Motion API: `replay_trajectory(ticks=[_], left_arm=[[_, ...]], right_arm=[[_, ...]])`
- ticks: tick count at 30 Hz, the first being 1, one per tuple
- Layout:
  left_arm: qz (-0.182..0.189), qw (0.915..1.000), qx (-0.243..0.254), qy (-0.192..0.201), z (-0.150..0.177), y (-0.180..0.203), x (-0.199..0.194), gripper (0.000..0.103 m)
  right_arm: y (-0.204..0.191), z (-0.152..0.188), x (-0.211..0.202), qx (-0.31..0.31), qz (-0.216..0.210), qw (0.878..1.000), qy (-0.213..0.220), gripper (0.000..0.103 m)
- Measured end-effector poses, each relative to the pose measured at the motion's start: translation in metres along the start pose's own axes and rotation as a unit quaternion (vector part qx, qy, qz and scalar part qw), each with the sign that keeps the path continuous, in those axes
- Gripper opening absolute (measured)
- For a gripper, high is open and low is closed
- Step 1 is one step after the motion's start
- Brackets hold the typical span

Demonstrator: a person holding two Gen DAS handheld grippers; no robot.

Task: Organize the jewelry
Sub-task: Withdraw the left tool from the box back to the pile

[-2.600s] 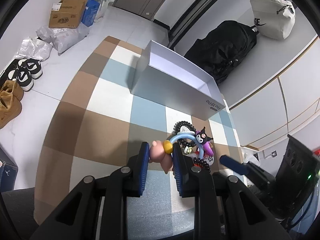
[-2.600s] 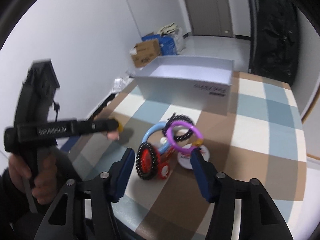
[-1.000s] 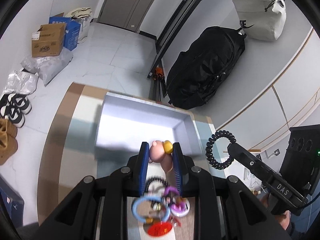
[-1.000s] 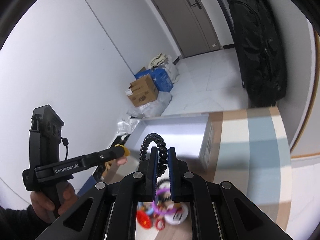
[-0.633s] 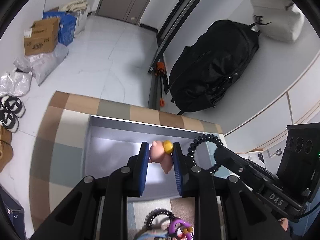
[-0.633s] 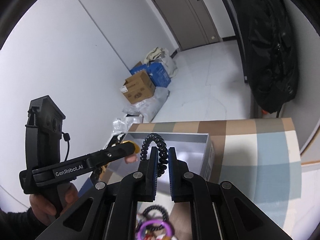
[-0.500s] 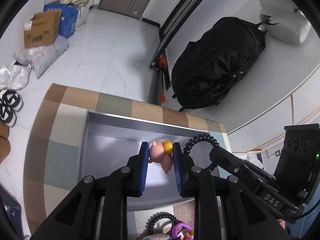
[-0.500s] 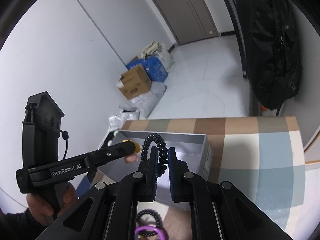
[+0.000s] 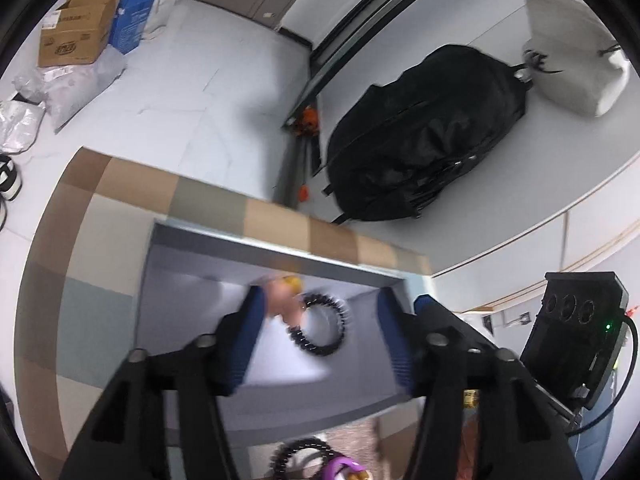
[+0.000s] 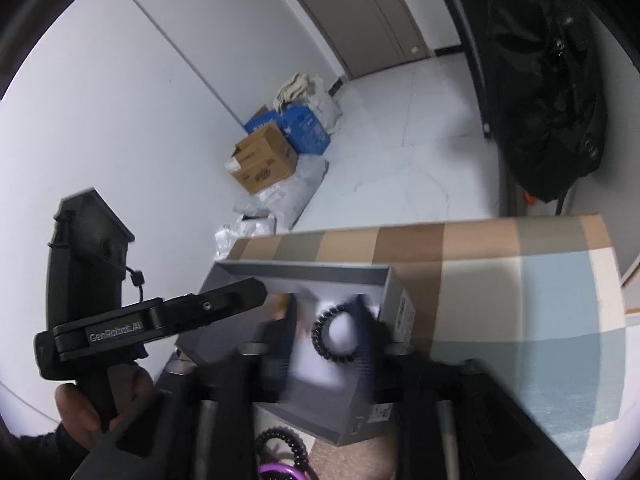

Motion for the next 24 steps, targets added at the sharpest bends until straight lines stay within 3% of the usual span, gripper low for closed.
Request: replay_trajectory(ticks=[2, 7, 17, 23, 24], left_arm=[[-0.009, 0.9997, 0.023, 0.006, 0.001, 0.007, -0.002, 0.064], [-0.039, 0.9965, 0.071, 0.023, 0.005, 0.022, -0.008, 0.066], [-0.113, 0.9819, 0.133, 0.073, 0.021, 0.034, -0.038, 0.066], [-0.129, 0.9766, 0.147, 0.089, 0.039, 0.039, -0.057, 0.067], [-0.133, 0.9761, 0.147, 0.090, 0.043, 0.039, -0.060, 0.071]], right_arm=[[-0.002, -0.005, -0.014, -0.004, 0.000, 1.000, 0.022, 0.060], [-0.007, -0.009, -0.042, -0.013, 0.013, 0.997, 0.070, 0.083], [-0.013, -0.007, -0.067, -0.034, 0.052, 0.993, 0.101, 0.097], [-0.025, 0.008, -0.092, -0.067, 0.059, 0.989, 0.118, 0.103], [-0.027, 0.013, -0.095, -0.071, 0.060, 0.989, 0.118, 0.103]])
Point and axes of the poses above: each gripper's, at about its wrist camera, not at the fingertips, and x roughly the way its jaws point, y to its right, z to its underside, the point moved 5 cm from there along x, roughly the way its jaws point, and after that the axes turned 7 degrees about y, right-handed, at the moved point
